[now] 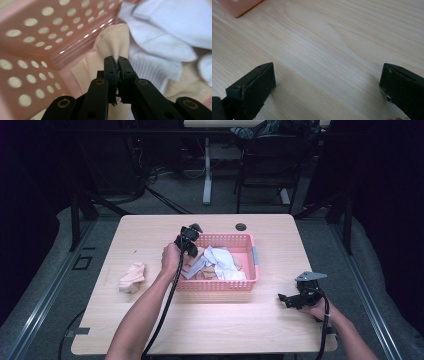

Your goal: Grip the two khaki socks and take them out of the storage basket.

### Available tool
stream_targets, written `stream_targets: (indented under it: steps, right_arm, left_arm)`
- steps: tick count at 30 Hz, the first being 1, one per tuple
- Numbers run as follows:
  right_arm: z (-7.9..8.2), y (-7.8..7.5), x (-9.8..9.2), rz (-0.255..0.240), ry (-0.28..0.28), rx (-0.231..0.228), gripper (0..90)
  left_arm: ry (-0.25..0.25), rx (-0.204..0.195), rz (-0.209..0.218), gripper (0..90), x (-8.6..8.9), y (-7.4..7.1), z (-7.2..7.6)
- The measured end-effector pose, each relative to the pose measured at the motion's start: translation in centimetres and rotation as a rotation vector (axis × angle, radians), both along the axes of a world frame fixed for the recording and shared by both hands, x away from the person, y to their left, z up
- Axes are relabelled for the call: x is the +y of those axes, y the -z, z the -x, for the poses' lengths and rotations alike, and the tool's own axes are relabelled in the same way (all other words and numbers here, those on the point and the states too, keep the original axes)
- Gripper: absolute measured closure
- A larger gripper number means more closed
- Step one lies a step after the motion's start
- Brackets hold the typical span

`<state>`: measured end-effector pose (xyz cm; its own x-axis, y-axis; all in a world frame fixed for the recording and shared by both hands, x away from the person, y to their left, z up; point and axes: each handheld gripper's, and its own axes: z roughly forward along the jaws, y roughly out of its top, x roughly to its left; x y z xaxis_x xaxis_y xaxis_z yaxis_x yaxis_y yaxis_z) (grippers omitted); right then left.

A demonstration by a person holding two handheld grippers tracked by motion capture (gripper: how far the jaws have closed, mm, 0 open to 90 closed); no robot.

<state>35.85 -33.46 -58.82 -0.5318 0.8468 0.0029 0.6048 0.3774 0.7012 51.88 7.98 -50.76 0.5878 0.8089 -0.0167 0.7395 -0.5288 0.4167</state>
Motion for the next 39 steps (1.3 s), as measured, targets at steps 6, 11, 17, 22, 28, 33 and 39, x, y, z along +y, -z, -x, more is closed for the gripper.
stream_targets:
  steps: [6,11,17,22,28,33,39]
  right_arm:
    - [0.0,0.0,0.0,0.001,0.0,0.0,0.0]
    - [0.0,0.0,0.0,0.0,0.0,0.0,0.0]
    - [0.0,0.0,0.0,0.001,-0.002,-0.001,0.0]
    - [-0.1,0.0,-0.1,0.005,-0.015,0.003,0.0]
    - [-0.1,0.0,-0.1,-0.001,-0.016,0.0,0.0]
    - [-0.1,0.0,-0.1,0.0,-0.015,0.0,0.0]
    - [-0.1,0.0,-0.1,-0.001,-0.015,0.0,0.0]
  left_arm:
    - [0.02,-0.057,0.044,86.4,1.4,-2.6,1.1]
    - [0.042,-0.103,0.059,86.5,2.1,-4.5,1.8]
    - [0.066,-0.13,0.08,86.6,2.4,-6.0,2.5]
    - [0.076,-0.157,0.072,86.6,2.6,-7.4,2.9]
    - [0.087,-0.189,0.077,86.6,2.8,-9.3,3.4]
    - [0.093,-0.224,0.078,86.6,2.9,-11.1,3.7]
    - [0.088,-0.254,0.089,86.6,3.4,-12.5,3.9]
